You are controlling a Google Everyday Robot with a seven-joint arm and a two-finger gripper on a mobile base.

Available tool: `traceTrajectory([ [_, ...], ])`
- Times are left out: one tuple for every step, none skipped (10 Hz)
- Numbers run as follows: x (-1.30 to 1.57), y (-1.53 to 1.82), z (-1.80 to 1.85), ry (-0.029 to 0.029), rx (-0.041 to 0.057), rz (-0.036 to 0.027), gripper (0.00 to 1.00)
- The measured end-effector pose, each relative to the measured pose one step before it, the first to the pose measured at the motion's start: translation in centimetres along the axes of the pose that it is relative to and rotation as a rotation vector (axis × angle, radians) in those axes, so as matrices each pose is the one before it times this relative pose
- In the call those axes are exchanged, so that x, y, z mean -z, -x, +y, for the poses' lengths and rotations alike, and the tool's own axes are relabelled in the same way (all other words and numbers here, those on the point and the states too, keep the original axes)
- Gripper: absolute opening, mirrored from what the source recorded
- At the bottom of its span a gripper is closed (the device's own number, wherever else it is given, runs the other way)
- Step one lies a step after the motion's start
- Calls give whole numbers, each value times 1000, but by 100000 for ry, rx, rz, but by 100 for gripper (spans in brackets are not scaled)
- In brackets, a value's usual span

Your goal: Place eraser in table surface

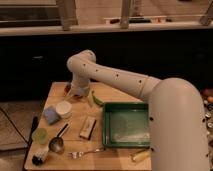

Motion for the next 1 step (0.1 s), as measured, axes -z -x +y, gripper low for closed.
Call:
traceTrajectory([
  [2,-1,5,-3,-10,0,80],
])
